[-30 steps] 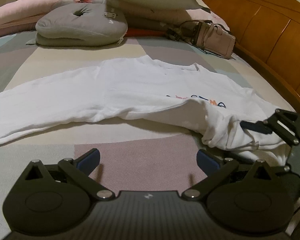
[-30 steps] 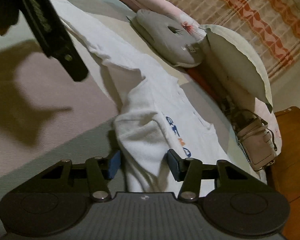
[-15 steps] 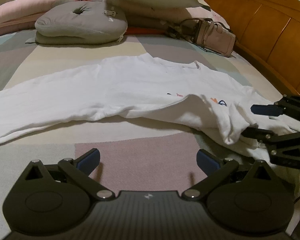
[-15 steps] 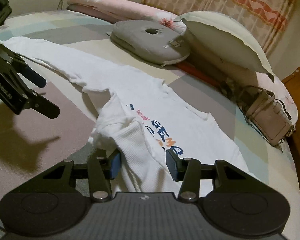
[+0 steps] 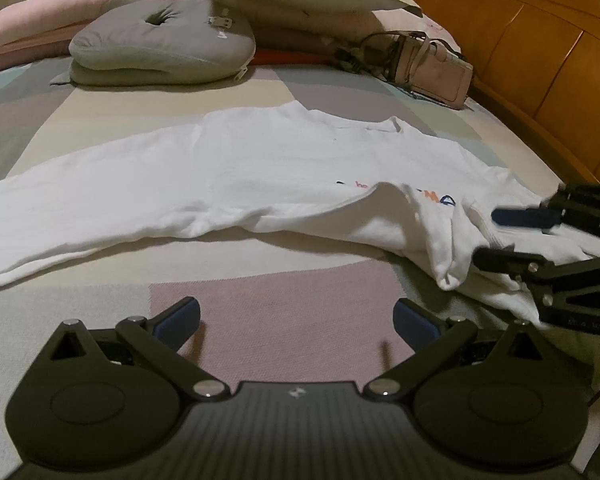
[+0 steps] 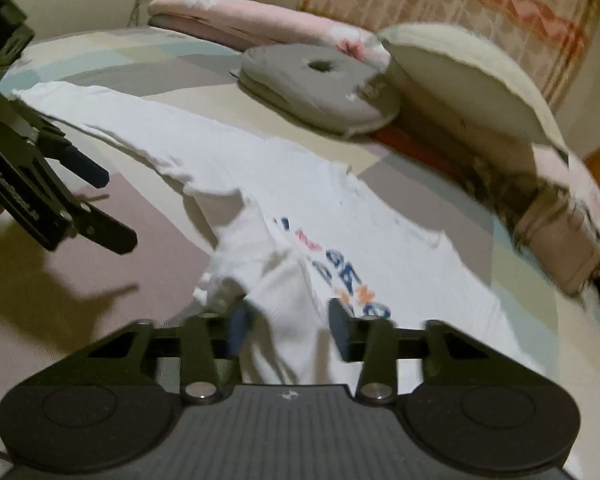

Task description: Fold clothes

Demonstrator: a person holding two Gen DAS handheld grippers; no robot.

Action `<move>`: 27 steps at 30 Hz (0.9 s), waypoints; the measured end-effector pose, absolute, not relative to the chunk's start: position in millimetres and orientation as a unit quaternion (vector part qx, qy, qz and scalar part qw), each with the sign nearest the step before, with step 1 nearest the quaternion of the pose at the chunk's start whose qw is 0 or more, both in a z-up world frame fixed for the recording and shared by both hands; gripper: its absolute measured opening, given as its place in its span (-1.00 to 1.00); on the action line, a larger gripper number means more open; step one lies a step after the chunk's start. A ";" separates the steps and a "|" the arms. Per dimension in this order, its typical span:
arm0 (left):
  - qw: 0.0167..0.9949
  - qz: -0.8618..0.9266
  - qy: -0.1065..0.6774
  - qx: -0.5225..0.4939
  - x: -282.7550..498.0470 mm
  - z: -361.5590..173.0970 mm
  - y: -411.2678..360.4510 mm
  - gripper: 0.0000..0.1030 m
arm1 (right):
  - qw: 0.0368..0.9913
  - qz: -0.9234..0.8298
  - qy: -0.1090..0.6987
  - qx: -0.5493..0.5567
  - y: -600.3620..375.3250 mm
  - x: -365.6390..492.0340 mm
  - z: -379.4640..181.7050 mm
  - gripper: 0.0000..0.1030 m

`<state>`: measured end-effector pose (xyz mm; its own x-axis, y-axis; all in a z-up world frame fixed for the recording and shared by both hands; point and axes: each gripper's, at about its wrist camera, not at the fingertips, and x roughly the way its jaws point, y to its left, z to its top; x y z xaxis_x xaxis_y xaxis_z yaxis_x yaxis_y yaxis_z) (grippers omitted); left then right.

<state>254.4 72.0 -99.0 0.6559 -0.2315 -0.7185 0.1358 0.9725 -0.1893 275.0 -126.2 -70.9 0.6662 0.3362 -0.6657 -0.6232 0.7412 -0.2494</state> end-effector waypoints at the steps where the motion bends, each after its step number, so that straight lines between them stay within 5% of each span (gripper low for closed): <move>1: 0.908 -0.102 0.402 -0.059 254.2 -98.9 71.6 0.99 | 0.881 0.272 0.310 -0.230 -128.1 274.9 -72.0 -0.68; 12: 0.910 -0.101 0.395 -0.078 254.3 -94.5 79.1 0.99 | 0.863 0.331 0.333 -0.186 -129.4 226.8 -45.7 -0.74; 27: 0.909 -0.098 0.391 -0.106 248.6 -90.4 88.8 0.99 | 0.800 0.389 0.354 -0.290 -77.2 123.4 -48.3 -0.75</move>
